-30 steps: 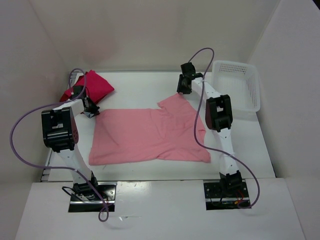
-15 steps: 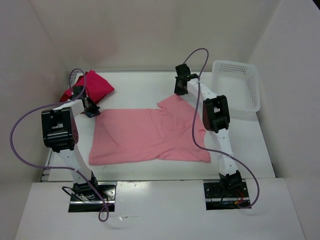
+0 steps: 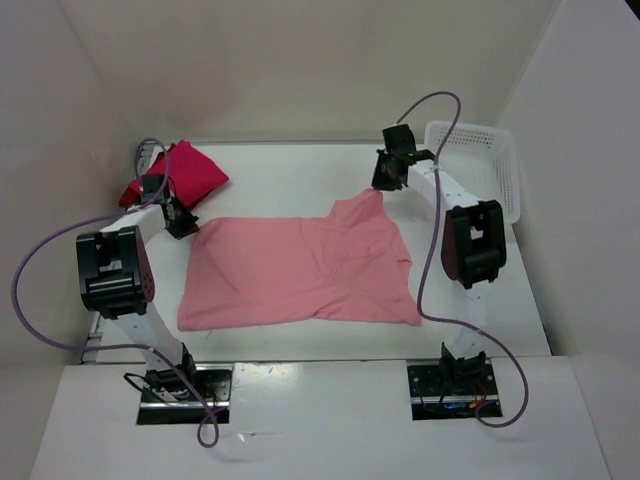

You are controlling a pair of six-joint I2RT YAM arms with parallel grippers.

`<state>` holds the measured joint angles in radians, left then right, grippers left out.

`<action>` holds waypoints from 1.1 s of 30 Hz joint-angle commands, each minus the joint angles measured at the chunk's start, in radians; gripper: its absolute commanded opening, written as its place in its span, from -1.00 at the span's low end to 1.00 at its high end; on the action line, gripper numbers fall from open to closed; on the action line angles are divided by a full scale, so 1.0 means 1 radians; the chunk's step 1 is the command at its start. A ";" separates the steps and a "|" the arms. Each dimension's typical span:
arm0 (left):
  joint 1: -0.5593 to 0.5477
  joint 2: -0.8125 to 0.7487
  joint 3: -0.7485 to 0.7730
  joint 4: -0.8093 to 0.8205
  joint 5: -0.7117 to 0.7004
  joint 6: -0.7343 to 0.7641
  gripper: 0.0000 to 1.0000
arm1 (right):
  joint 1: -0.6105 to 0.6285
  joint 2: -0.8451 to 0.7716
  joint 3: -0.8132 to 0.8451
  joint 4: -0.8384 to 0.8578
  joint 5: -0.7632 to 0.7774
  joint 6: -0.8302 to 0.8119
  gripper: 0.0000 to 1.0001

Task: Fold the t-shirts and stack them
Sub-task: Grap the side of the flattened tshirt furthest away from the robot with both arms

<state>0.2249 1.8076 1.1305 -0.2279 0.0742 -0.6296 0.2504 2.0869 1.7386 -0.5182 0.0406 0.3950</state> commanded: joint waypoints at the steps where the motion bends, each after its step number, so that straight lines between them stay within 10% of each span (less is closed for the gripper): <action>1: 0.002 -0.091 -0.037 -0.005 0.006 0.022 -1.00 | 0.006 -0.158 -0.138 0.069 -0.044 0.025 -0.99; 17: 0.044 -0.373 -0.199 -0.145 0.013 0.059 -1.00 | 0.006 -0.812 -0.782 -0.038 -0.011 0.220 -0.99; 33: 0.064 -0.438 -0.250 -0.208 -0.080 0.079 -1.00 | 0.030 -1.097 -0.955 -0.299 -0.059 0.492 -0.93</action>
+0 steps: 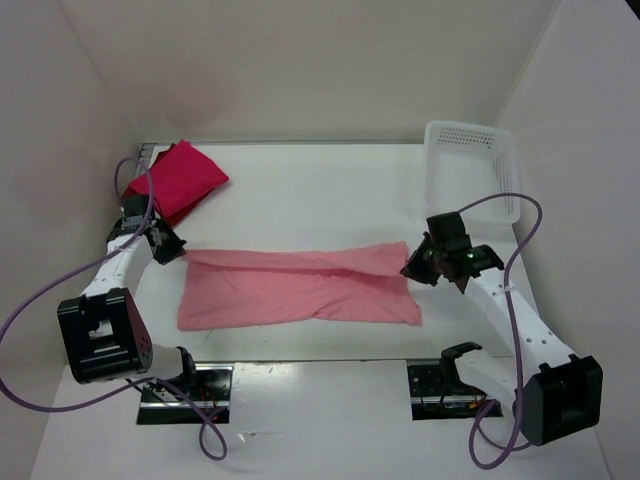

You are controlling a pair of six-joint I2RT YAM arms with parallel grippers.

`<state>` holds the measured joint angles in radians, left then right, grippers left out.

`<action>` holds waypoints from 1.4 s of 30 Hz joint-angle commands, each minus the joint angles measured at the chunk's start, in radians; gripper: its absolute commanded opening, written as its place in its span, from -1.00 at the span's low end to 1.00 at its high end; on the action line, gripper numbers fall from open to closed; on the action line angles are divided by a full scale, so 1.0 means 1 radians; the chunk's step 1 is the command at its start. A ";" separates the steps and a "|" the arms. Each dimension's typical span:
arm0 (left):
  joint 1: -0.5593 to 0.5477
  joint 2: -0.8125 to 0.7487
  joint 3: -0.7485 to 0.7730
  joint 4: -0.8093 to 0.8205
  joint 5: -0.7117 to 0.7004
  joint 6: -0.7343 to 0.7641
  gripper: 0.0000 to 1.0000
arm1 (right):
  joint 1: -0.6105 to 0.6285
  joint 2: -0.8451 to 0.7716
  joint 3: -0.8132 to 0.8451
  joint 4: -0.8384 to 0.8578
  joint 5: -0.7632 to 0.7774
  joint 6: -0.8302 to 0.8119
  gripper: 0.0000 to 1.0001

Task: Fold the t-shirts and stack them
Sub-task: Grap the side of the flattened tshirt furthest away from the robot with both arms, then fold the other side of the tshirt into a rectangle

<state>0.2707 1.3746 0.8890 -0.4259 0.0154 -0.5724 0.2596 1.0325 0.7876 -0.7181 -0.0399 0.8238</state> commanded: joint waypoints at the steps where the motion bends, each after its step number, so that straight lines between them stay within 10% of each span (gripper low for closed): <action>1: 0.018 -0.005 -0.009 -0.010 -0.022 0.022 -1.00 | 0.033 -0.054 -0.004 -0.110 0.035 0.073 -0.93; 6: 0.018 -0.057 -0.009 -0.028 -0.102 -0.036 -0.34 | 0.063 -0.074 0.007 -0.155 0.090 0.120 -0.64; 14: -0.001 -0.103 0.085 -0.027 -0.029 -0.086 -0.39 | 0.072 -0.060 0.065 -0.118 0.097 0.081 -0.39; 18: -0.086 -0.103 0.024 0.093 0.084 -0.070 -0.30 | 0.107 0.076 0.068 0.061 0.069 -0.012 -1.00; 22: -0.270 -0.039 0.051 0.084 0.025 -0.049 -0.30 | 0.210 0.279 0.154 0.173 0.100 -0.049 -1.00; 29: -0.318 -0.020 -0.016 0.072 -0.014 0.025 -0.38 | 0.289 0.506 0.226 0.305 0.129 -0.112 -0.32; 42: -0.372 0.067 -0.028 0.050 -0.014 0.046 -0.36 | 0.299 0.629 0.283 0.299 0.236 -0.146 -0.25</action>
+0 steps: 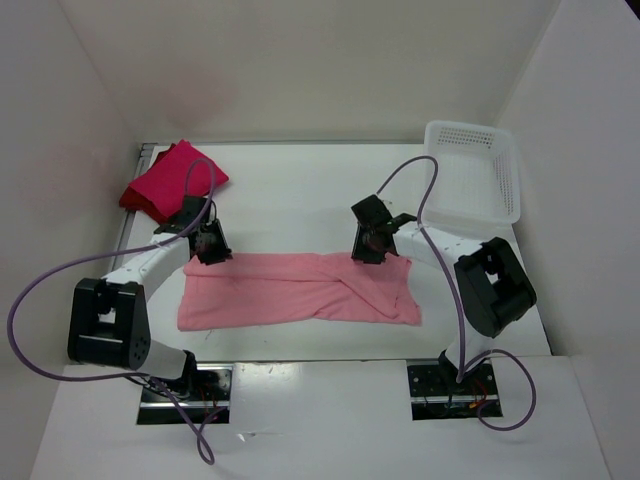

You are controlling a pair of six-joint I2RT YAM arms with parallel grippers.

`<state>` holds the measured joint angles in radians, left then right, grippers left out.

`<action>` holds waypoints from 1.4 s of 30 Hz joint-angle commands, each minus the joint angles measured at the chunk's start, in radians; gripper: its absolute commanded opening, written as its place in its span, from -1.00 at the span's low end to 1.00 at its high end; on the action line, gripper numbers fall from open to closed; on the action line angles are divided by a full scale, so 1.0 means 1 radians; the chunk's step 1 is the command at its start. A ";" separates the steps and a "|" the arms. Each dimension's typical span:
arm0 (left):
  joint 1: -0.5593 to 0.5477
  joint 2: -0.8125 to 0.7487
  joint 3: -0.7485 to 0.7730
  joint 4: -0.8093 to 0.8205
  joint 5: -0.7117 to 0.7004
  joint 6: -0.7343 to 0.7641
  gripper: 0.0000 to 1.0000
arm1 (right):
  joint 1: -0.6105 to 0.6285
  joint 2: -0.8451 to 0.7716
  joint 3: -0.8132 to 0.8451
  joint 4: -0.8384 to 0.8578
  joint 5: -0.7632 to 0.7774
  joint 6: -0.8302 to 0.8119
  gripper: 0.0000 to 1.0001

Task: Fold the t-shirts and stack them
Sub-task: Fold the other side of the tshirt into a rectangle

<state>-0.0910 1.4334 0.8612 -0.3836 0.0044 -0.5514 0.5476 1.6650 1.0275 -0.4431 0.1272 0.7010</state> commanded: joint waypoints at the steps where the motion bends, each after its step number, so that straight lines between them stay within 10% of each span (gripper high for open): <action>1: -0.010 0.009 -0.001 0.008 -0.003 0.025 -0.36 | 0.011 0.009 0.033 0.024 0.078 -0.032 -0.25; 28: -0.010 -0.034 0.009 -0.020 -0.003 0.034 -0.31 | 0.054 0.012 0.019 -0.006 0.161 -0.055 -0.16; 42: -0.010 -0.034 0.018 -0.020 0.006 0.034 -0.31 | 0.074 -0.028 -0.012 -0.009 0.101 -0.044 -0.86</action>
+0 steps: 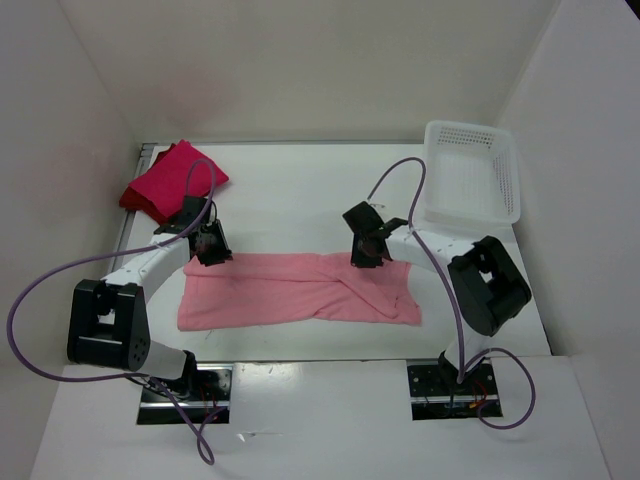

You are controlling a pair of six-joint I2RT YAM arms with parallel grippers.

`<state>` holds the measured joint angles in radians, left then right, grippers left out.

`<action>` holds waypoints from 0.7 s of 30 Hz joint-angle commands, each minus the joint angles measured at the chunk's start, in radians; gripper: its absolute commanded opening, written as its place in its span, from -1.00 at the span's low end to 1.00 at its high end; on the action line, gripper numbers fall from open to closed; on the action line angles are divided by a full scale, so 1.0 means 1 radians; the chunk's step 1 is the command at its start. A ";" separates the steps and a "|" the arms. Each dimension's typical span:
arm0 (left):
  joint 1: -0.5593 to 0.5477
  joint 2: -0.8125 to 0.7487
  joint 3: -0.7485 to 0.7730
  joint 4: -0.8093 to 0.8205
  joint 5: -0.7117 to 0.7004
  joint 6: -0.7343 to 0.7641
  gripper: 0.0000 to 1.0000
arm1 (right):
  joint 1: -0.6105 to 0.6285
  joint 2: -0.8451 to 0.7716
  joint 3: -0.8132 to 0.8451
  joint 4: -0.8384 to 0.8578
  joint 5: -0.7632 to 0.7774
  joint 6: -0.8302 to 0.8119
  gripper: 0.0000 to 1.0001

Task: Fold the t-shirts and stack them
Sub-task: Fold the other side of the tshirt into a rectangle

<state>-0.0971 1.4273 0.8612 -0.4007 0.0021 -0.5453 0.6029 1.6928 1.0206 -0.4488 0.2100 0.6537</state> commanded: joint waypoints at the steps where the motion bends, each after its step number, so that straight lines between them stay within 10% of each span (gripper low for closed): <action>1: -0.004 -0.037 0.018 -0.003 0.009 0.028 -0.31 | 0.018 -0.083 -0.005 -0.014 0.019 0.003 -0.86; 18: -0.013 -0.100 0.088 -0.081 -0.100 0.076 -0.31 | 0.218 -0.205 -0.114 -0.137 -0.159 0.070 -1.00; 21: -0.013 -0.122 0.101 -0.090 -0.114 0.076 -0.31 | 0.232 -0.234 -0.090 -0.162 -0.179 0.061 -0.75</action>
<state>-0.1070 1.3449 0.9188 -0.4656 -0.0719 -0.4995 0.8249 1.5280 0.9081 -0.5663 0.0517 0.7048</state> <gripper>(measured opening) 0.343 0.102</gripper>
